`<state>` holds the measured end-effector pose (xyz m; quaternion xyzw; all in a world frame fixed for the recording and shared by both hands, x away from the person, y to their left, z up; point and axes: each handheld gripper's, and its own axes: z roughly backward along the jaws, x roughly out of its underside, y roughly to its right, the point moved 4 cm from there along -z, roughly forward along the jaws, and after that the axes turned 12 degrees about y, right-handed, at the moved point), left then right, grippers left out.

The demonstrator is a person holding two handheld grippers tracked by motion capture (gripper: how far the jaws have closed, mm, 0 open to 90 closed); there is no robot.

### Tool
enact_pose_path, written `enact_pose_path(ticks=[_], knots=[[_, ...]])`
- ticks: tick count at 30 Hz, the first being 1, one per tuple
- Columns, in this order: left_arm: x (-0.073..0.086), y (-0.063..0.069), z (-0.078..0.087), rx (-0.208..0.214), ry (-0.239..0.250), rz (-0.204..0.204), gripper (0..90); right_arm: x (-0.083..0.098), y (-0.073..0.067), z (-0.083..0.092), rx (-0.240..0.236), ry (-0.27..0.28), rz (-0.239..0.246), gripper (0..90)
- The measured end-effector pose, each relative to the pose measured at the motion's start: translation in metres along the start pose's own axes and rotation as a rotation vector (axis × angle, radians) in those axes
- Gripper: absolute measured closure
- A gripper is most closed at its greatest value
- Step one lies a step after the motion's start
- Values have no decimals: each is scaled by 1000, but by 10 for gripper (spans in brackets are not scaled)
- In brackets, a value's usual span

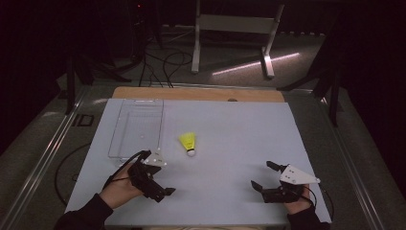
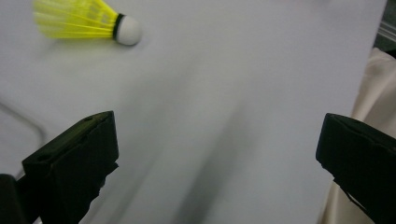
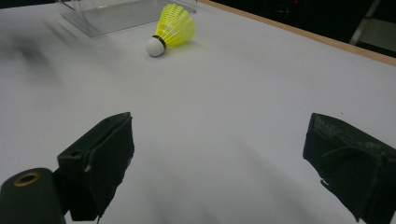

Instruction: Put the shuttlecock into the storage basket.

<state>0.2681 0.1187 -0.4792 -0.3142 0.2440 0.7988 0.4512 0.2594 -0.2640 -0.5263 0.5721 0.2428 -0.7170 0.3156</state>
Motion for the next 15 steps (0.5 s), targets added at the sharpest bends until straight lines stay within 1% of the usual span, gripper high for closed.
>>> enact_pose_path(ticks=[2,4,5,7,9,11,15], knots=[[-3,3,-4,10,-10,6,2,0,0,0,-1,-1,0,89],[-5,5,-9,10,-17,12,2,0,0,0,-2,-4,-1,89],[-7,5,-11,13,-20,24,2,0,0,0,-1,-5,0,89],[-10,6,-16,10,-29,33,3,0,0,0,-1,-5,1,89],[-12,7,-22,-9,-46,34,3,0,0,0,0,-4,2,89],[-14,8,-27,-28,-42,63,2,0,0,0,0,-3,1,89],[-19,10,-39,-54,-40,89,3,0,0,0,0,-4,1,89]])
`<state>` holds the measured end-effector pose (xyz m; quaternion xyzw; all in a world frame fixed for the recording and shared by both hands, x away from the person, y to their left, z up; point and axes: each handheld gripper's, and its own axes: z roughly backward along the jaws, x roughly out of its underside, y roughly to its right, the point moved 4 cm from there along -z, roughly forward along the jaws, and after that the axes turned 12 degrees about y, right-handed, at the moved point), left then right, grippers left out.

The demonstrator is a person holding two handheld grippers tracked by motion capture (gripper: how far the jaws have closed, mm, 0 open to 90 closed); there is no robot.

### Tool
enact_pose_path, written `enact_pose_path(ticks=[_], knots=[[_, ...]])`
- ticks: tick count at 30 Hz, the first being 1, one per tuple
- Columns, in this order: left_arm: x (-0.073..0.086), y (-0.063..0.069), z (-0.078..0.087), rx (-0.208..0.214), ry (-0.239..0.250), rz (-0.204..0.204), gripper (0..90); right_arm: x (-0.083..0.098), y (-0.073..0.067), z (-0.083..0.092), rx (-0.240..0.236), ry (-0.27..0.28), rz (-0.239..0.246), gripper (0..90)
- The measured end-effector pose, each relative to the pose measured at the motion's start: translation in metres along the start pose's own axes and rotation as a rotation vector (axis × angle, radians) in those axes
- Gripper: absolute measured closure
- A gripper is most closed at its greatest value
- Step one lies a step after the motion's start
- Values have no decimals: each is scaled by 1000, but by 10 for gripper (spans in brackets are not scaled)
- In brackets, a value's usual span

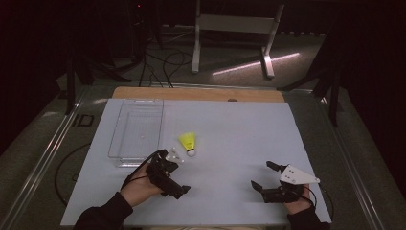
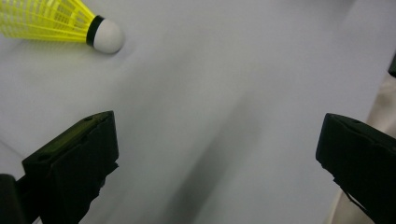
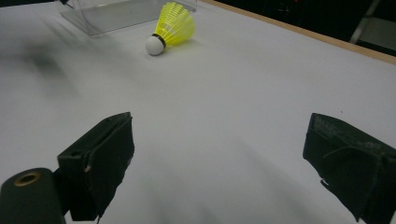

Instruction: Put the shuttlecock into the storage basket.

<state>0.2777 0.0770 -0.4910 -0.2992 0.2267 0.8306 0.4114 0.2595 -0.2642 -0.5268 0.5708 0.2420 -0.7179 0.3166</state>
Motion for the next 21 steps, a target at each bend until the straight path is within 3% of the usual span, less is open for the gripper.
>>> enact_pose_path(ticks=[3,5,8,16,21], knots=[[-4,2,-8,-24,6,12,2,0,0,0,-1,0,0,89],[-7,4,-14,-19,5,27,3,0,0,0,1,0,0,89],[-9,4,-22,-61,-2,50,2,0,0,0,3,0,-1,90],[-14,-2,-36,-122,-2,150,3,0,1,1,8,-1,-6,89],[-21,-9,-39,-193,8,258,3,0,1,1,8,-2,-6,90]])
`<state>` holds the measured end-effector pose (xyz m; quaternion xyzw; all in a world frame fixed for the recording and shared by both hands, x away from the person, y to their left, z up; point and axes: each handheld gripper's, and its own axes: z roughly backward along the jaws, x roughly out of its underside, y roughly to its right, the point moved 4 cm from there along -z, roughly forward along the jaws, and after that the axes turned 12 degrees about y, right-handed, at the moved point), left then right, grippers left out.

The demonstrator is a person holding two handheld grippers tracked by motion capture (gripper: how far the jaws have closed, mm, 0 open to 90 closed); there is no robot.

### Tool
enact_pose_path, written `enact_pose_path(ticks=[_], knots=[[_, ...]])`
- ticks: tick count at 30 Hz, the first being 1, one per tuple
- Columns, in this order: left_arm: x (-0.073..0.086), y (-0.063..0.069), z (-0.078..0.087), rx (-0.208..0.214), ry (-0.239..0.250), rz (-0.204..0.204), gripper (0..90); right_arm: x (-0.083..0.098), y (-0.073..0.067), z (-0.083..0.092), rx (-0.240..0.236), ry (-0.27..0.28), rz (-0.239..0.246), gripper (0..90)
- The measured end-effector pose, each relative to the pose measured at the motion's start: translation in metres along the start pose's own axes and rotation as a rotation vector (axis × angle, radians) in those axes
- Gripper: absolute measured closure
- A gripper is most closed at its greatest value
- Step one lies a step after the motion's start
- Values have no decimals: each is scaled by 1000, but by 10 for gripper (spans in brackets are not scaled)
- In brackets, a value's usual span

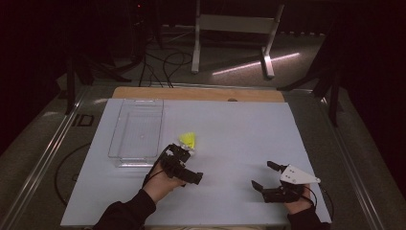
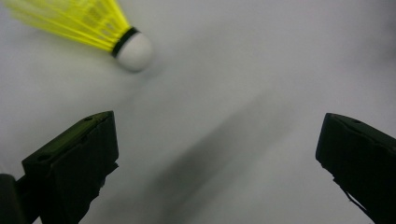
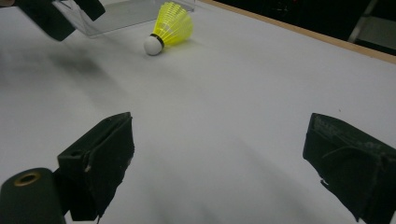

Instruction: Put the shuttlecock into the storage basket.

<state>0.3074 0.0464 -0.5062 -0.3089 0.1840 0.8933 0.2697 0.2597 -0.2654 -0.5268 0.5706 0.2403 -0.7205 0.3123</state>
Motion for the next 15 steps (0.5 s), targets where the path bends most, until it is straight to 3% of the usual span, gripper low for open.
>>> enact_pose_path(ticks=[3,6,13,15], knots=[[-6,-3,-1,-53,11,47,3,0,0,0,-1,1,-1,90],[-12,-3,-1,-71,16,91,3,0,0,0,0,0,1,90],[-24,-3,-10,-93,10,144,5,0,1,0,1,0,0,90],[-28,-5,-12,-103,17,179,5,0,0,0,1,-2,1,90]])
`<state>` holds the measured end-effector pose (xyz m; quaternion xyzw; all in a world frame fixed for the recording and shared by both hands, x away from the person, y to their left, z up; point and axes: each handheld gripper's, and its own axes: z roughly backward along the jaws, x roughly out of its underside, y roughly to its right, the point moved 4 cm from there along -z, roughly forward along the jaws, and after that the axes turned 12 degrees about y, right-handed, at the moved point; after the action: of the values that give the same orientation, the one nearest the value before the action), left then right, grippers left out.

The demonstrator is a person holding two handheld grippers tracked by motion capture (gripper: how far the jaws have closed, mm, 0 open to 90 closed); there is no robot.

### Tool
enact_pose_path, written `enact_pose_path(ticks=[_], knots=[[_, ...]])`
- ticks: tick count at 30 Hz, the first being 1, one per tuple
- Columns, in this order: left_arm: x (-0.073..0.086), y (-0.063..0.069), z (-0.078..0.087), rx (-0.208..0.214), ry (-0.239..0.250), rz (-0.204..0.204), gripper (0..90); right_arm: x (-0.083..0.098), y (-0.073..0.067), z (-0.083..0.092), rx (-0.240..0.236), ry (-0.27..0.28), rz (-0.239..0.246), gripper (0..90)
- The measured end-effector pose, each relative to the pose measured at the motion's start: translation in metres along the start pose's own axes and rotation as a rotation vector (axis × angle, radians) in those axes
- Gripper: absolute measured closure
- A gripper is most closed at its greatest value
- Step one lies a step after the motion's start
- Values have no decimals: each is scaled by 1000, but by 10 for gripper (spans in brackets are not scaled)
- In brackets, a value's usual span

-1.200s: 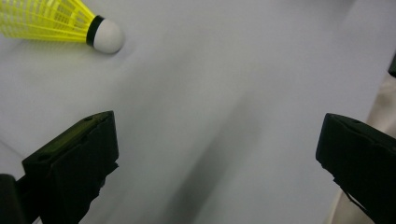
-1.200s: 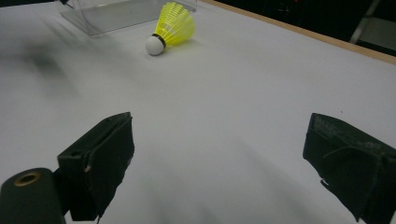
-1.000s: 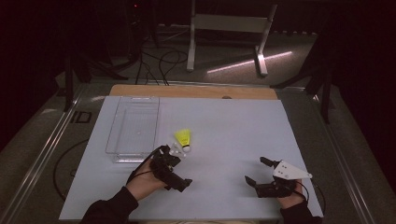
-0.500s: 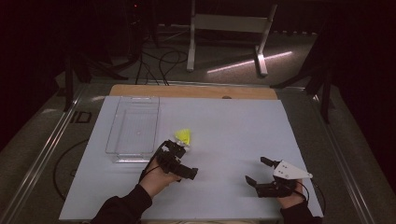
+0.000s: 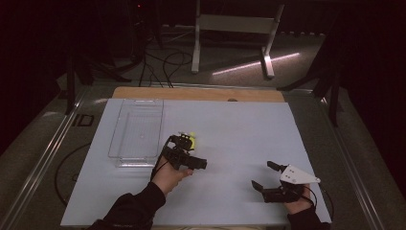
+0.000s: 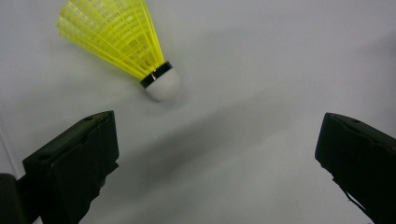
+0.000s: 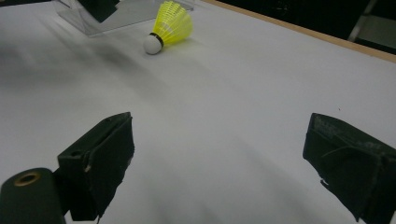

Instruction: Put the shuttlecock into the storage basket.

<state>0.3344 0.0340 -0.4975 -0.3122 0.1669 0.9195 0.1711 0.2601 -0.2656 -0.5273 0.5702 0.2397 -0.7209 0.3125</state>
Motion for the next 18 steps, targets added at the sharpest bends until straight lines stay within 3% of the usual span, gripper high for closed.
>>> enact_pose_path(ticks=[5,9,13,18], knots=[[-8,2,-5,-19,3,88,12,1,0,0,2,-3,1,89],[-11,5,-11,-44,-19,107,26,1,0,0,3,-6,-3,90],[-15,3,-16,-73,-28,165,46,1,1,0,5,-6,-3,90],[-22,1,-21,-112,-54,245,148,1,1,-1,12,-8,-2,92]])
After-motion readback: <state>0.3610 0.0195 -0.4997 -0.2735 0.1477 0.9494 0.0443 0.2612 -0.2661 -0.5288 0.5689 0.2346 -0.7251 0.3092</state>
